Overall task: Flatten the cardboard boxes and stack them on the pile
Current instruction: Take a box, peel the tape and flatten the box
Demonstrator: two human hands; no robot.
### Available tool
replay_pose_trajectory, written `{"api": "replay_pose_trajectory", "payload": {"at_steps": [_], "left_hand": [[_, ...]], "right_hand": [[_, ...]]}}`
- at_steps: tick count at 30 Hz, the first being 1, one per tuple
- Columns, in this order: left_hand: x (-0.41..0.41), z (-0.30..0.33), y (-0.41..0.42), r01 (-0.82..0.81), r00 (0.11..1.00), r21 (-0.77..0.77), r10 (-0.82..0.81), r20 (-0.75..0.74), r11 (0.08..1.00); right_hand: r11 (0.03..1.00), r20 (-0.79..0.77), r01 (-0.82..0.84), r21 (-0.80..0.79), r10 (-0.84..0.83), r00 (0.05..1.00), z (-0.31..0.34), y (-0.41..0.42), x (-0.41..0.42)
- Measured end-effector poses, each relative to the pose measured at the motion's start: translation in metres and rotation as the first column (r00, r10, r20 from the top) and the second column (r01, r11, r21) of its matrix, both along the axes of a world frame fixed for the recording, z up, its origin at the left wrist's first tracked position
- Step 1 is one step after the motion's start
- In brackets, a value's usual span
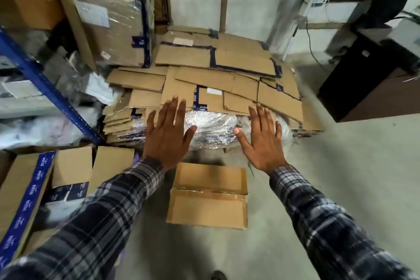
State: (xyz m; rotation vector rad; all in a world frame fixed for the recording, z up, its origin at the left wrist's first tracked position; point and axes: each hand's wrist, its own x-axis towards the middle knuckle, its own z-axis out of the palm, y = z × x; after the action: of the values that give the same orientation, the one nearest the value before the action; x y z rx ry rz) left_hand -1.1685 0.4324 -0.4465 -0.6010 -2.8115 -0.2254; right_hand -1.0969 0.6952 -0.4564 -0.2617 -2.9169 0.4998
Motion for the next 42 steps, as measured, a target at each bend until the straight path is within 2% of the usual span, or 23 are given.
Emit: {"api": "replay_pose_trajectory", "payload": {"at_steps": [7,10,15,17,20,23,27,30,36,42], "left_hand": [[-0.045,-0.17,0.015,-0.021,0.988,-0.039,0.026,0.151,0.999],[-0.044,-0.237,0.011,-0.023,0.975,-0.063,0.037,0.219,0.998],[-0.036,-0.364,0.0,-0.022,0.931,-0.135,0.069,0.358,0.991],[-0.034,-0.411,-0.004,-0.03,0.917,-0.173,0.096,0.387,0.984],[-0.03,-0.468,-0.012,-0.059,0.865,-0.204,0.152,0.478,0.977],[-0.027,-0.512,-0.017,-0.128,0.818,-0.164,0.198,0.541,0.978],[-0.022,-0.535,-0.016,-0.299,0.695,-0.046,0.25,0.674,0.953],[-0.018,-0.53,-0.014,-0.335,0.707,0.021,0.237,0.666,0.942],[-0.014,-0.5,-0.011,-0.357,0.721,0.049,0.242,0.649,0.933],[-0.004,-0.441,0.017,-0.294,0.794,0.045,0.218,0.568,0.955]], "right_hand": [[0.999,0.107,-0.006,-0.05,0.011,0.994,-0.175,0.013,-0.062],[0.998,0.145,0.006,-0.063,0.003,0.989,-0.241,0.011,-0.061],[0.997,0.307,0.044,-0.059,-0.024,0.951,-0.363,0.004,-0.049],[0.997,0.311,0.067,-0.032,-0.053,0.949,-0.409,0.004,-0.041],[0.993,0.37,0.114,-0.021,-0.098,0.924,-0.462,0.007,-0.031],[0.982,0.41,0.187,-0.028,-0.159,0.898,-0.502,0.015,-0.025],[0.905,0.413,0.423,-0.047,-0.368,0.833,-0.526,0.021,-0.018],[0.811,0.404,0.576,-0.105,-0.495,0.77,-0.528,0.019,-0.011],[0.795,0.338,0.585,-0.159,-0.513,0.789,-0.504,0.021,-0.005],[0.782,0.278,0.6,-0.168,-0.547,0.79,-0.444,0.049,0.024]]}}
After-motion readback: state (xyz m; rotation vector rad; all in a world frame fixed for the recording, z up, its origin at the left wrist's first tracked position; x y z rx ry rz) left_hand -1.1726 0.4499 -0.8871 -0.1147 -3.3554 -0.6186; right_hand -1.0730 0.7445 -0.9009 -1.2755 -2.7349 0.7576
